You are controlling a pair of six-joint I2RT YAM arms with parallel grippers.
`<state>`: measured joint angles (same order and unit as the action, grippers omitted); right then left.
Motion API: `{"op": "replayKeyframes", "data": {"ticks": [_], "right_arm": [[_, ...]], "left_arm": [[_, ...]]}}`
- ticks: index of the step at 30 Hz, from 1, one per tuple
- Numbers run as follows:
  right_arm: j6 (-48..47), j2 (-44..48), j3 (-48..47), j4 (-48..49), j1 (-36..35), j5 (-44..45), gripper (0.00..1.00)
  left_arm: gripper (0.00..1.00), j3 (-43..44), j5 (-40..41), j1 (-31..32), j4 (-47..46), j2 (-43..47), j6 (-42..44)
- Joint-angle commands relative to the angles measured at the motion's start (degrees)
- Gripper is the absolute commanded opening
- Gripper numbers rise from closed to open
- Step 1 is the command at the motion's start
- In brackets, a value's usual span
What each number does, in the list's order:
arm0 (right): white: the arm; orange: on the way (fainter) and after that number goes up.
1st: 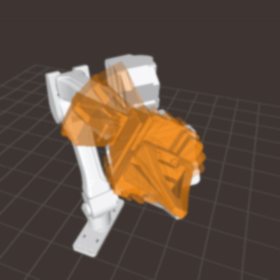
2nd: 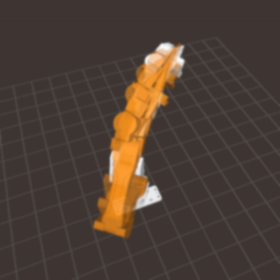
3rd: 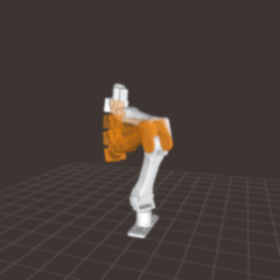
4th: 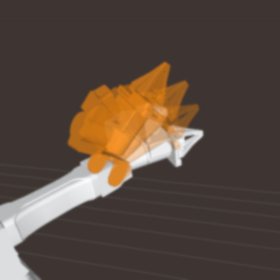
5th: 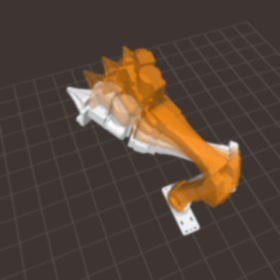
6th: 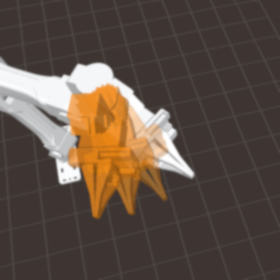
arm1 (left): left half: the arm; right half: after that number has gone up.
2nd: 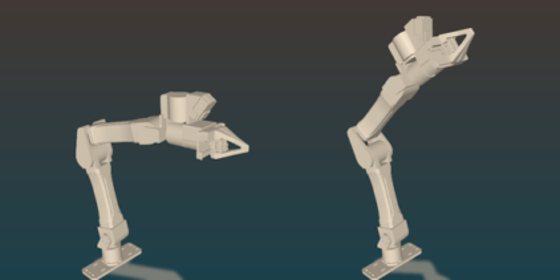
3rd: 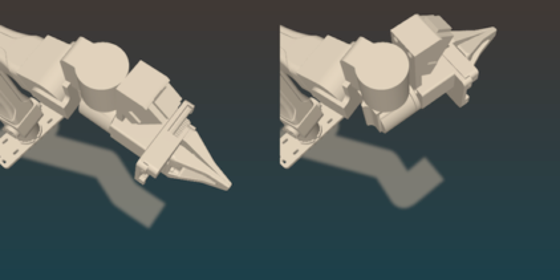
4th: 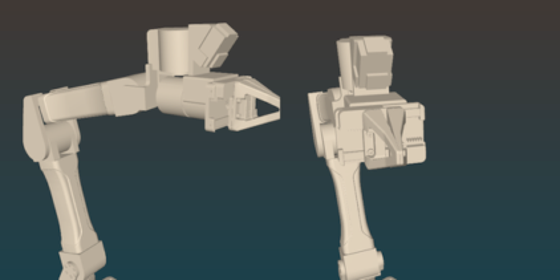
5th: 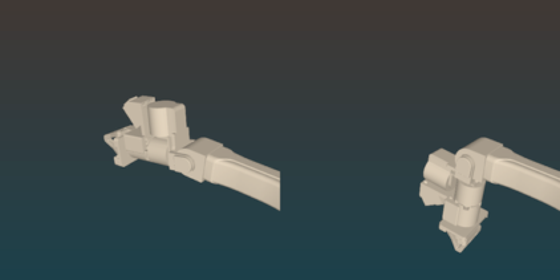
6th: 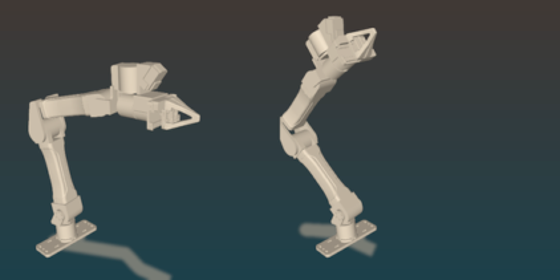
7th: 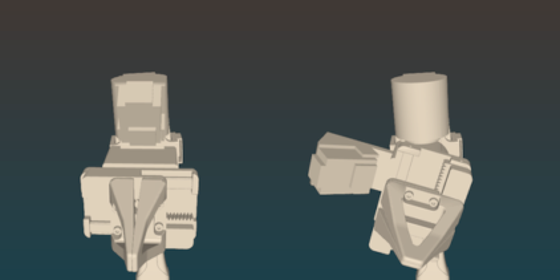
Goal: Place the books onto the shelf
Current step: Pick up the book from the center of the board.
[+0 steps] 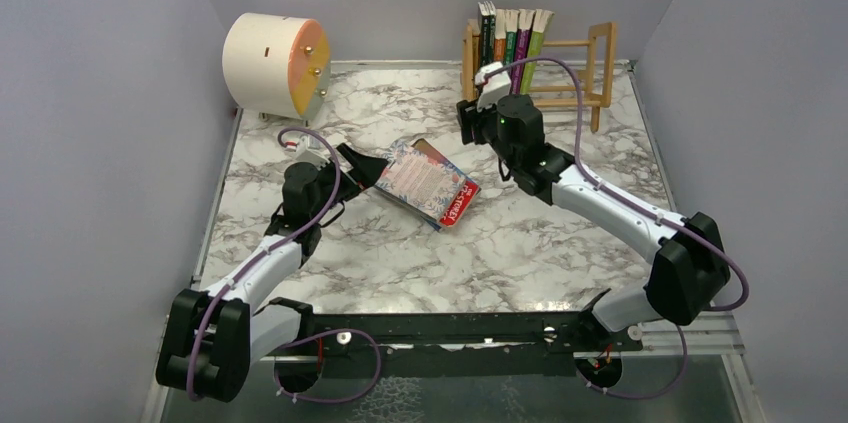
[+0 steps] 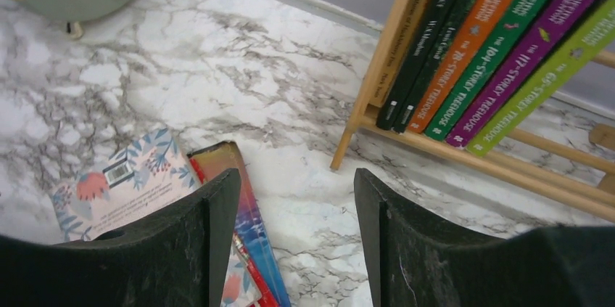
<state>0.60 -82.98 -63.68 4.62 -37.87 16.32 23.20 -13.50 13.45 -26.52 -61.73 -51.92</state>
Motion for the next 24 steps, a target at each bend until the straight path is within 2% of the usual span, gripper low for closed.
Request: {"op": "replayKeyframes", "data": {"ticks": [1, 11, 24], "right_arm": [[-5.8, -2.4, -2.6, -4.4, -3.5, -4.8, 0.57], [-5.4, -5.8, 1.2, -3.7, -10.3, -1.5, 0.57], [-3.0, -11.5, 1.4, -3.8, -12.9, -0.1, 0.57]], "left_arm": [[0.99, -0.1, -0.1, -0.5, -1.4, -1.8, -0.2], [0.99, -1.4, -3.1, -3.2, -4.9, -7.5, -2.9], [0.99, 2.2, -5.4, -6.1, -12.1, -20.8, -3.5]]}}
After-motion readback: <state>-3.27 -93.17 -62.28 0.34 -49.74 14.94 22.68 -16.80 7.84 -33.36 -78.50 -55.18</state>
